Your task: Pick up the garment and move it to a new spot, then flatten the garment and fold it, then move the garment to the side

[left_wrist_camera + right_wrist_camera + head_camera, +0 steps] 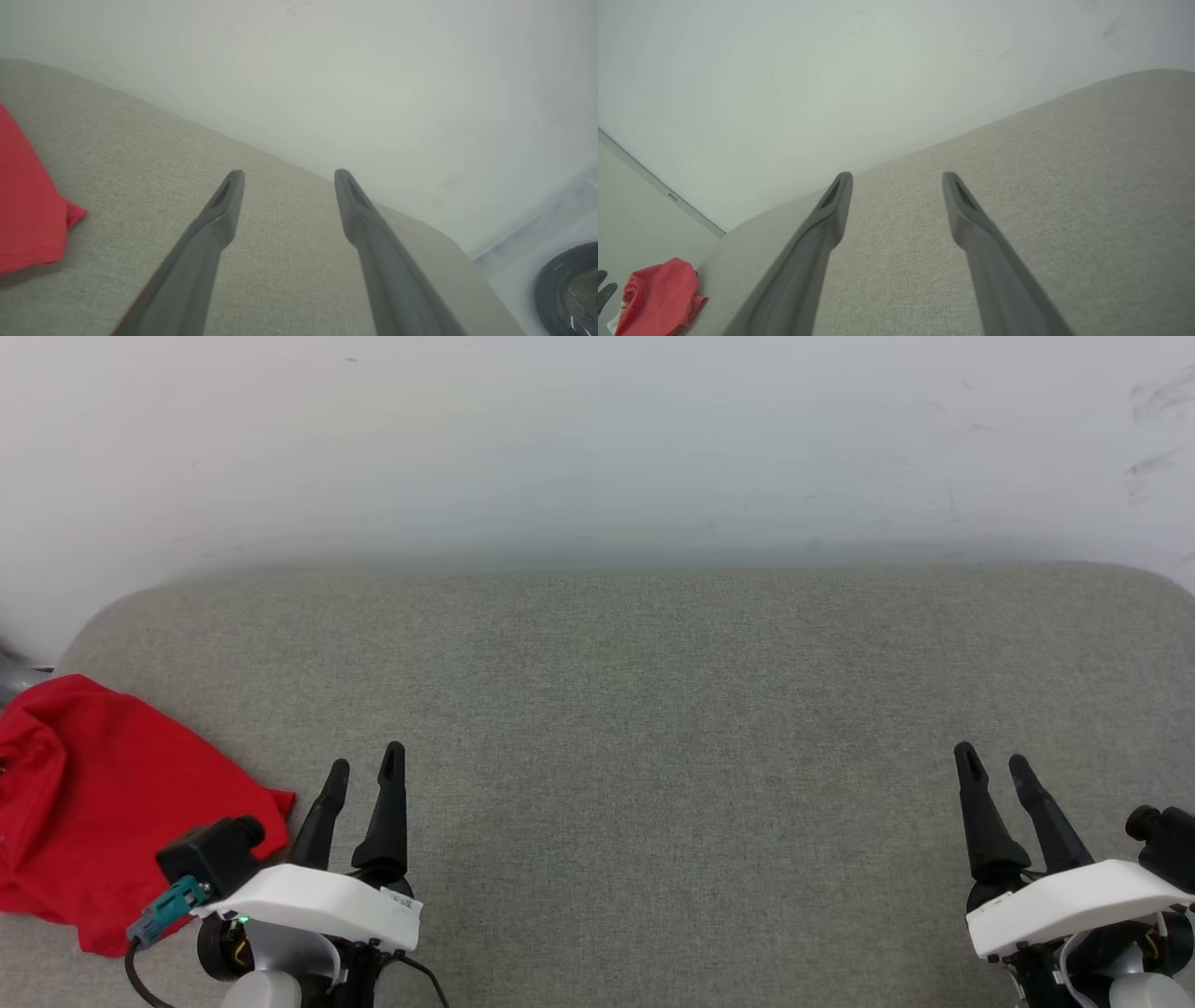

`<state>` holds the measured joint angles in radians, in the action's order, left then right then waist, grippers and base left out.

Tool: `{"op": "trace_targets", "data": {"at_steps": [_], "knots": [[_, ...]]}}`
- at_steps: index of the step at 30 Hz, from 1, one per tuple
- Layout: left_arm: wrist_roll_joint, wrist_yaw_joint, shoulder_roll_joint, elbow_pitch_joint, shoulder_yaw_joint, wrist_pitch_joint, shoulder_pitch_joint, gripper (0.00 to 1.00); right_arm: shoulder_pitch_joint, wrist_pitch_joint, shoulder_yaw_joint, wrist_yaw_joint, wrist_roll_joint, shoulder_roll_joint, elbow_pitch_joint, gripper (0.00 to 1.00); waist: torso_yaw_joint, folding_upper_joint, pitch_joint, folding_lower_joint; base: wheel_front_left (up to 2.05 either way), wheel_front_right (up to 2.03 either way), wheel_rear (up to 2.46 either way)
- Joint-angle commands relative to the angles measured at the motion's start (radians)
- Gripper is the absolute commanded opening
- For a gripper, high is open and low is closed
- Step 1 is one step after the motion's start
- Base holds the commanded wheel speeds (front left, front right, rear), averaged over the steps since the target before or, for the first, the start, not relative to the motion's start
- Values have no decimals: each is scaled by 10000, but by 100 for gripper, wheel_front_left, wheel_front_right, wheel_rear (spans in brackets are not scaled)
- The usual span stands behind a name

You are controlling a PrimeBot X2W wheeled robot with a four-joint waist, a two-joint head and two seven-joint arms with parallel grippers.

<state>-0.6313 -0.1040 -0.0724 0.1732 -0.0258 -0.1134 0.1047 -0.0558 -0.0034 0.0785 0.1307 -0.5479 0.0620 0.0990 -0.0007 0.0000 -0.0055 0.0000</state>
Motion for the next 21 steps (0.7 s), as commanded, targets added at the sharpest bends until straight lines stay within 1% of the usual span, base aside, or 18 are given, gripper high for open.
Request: {"op": "trace_targets", "data": {"at_steps": [1,9,21], "knots": [[312,48,-90,-110,-46,-98,204,100,8,3,14,0,312,-10,-184,100,0,0,-3,0,0,0,0],[1438,289,-261,-57,-331,-320,215,100,113,-1,5,-1,1490,-58,-433,100,1,0,-29,0,0,0,0],[2679,596,-461,132,-664,-622,285,100,227,73,-8,-1,2830,-97,-642,100,20,0,-38,0,0,0,0]]}}
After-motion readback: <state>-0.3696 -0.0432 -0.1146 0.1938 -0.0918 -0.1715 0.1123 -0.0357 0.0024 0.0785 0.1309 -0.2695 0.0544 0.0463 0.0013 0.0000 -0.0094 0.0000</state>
